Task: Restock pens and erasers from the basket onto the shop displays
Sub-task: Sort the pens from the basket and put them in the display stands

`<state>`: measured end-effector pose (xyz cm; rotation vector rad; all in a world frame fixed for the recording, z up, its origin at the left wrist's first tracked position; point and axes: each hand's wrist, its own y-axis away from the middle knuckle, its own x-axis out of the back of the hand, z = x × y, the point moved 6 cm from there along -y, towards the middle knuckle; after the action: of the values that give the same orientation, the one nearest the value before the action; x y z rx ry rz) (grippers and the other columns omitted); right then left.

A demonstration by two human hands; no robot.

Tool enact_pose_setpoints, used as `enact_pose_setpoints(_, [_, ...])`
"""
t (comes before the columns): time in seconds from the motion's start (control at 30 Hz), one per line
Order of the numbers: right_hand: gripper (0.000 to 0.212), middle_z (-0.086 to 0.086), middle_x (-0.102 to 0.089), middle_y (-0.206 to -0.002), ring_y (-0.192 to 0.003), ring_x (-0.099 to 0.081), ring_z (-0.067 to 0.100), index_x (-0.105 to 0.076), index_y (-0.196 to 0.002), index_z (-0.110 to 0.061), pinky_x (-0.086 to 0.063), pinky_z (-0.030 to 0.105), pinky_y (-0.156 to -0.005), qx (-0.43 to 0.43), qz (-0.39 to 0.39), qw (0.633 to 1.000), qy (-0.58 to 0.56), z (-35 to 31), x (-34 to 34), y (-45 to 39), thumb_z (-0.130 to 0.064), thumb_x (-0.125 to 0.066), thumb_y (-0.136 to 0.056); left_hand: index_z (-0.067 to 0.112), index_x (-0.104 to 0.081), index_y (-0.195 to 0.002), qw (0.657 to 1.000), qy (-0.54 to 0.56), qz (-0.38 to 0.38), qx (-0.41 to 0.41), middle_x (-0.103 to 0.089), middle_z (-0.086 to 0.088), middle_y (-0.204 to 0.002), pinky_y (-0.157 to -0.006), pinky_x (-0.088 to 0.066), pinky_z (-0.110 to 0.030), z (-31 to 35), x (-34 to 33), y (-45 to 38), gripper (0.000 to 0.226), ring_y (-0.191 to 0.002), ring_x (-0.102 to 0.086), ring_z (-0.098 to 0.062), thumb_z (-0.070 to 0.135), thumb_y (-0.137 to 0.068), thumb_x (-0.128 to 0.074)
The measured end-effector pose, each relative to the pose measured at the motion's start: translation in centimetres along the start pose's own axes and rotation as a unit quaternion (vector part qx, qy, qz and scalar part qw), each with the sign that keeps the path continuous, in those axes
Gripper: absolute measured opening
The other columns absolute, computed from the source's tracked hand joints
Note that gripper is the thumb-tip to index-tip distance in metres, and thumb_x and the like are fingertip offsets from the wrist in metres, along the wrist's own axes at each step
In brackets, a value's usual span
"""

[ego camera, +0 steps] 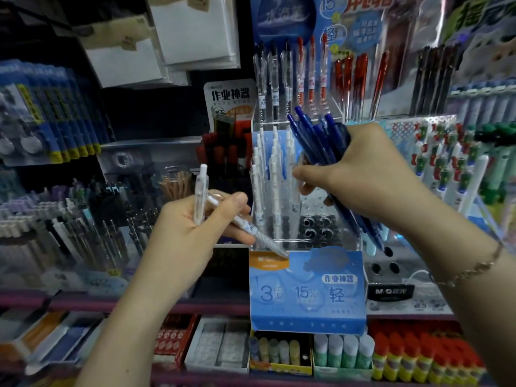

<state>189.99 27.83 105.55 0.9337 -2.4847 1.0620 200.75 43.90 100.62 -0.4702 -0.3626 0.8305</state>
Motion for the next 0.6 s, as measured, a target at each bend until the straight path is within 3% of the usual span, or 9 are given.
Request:
enact_pose_setpoints(0.07, [0.008, 0.001, -0.071, -0.060, -0.054, -0.068, 0.022, -0.066, -0.078, -0.011, -0.058, 0.033, -0.050, -0.003, -0.011, 0.999, 0.039, 0.0, -0.4, -0.1, -0.016, -0.073, -0.078, 0.001, -0.068, -0.075, 1.000, -0.008, 0.012, -0.018, -0.070, -0.007, -0.060, -0.040, -0.034, -0.002, 0.1, 0.1, -0.1, 0.035, -0.031, -0.049, 0.004, 0.034, -0.079, -0.057])
enact_pose_setpoints(0.27, [0.018, -0.002, -0.071, -0.058, -0.053, -0.068, 0.022, -0.062, -0.082, -0.010, -0.053, 0.025, -0.044, -0.052, -0.071, 0.995, 0.043, 0.4, -1.1, -0.2, -0.023, -0.075, -0.079, 0.008, -0.069, -0.075, 0.998, -0.018, 0.049, -0.043, -0.071, -0.005, -0.059, -0.037, -0.032, -0.005, 0.5, 0.6, -0.4, 0.035, -0.029, -0.043, 0.003, 0.040, -0.084, -0.056])
enact_pose_setpoints(0.4, [0.026, 0.005, -0.070, -0.058, -0.048, -0.062, 0.019, -0.065, -0.087, 0.001, -0.055, 0.037, -0.053, -0.080, -0.076, 0.994, 0.008, 1.2, -0.8, 0.4, -0.020, -0.076, -0.078, 0.017, -0.071, -0.072, 0.997, 0.019, 0.062, -0.052, -0.071, -0.008, -0.062, -0.032, -0.024, -0.012, 1.0, 1.1, -0.8, 0.038, -0.032, -0.034, -0.029, 0.051, -0.082, -0.056])
enact_pose_setpoints(0.5, [0.014, 0.011, -0.068, -0.056, -0.040, -0.058, 0.011, -0.067, -0.082, 0.000, -0.049, 0.023, -0.040, -0.066, -0.020, 0.992, -0.110, 1.4, 0.8, 1.6, -0.010, -0.075, -0.076, 0.022, -0.072, -0.071, 0.996, 0.049, 0.056, -0.058, -0.072, -0.009, -0.065, -0.031, -0.023, -0.013, 1.6, 0.7, -1.2, 0.033, -0.044, -0.041, -0.054, 0.050, -0.081, -0.057])
enact_pose_setpoints(0.6, [0.016, 0.013, -0.068, -0.061, -0.043, -0.058, 0.011, -0.071, -0.074, -0.007, -0.043, 0.018, -0.040, -0.069, -0.090, 0.975, -0.189, 1.2, 0.9, 3.4, -0.017, -0.080, -0.065, 0.022, -0.072, -0.070, 0.995, 0.071, 0.036, -0.066, -0.072, -0.008, -0.067, -0.031, -0.023, -0.012, 2.5, -0.5, -1.5, 0.031, -0.050, -0.050, -0.057, 0.047, -0.080, -0.059])
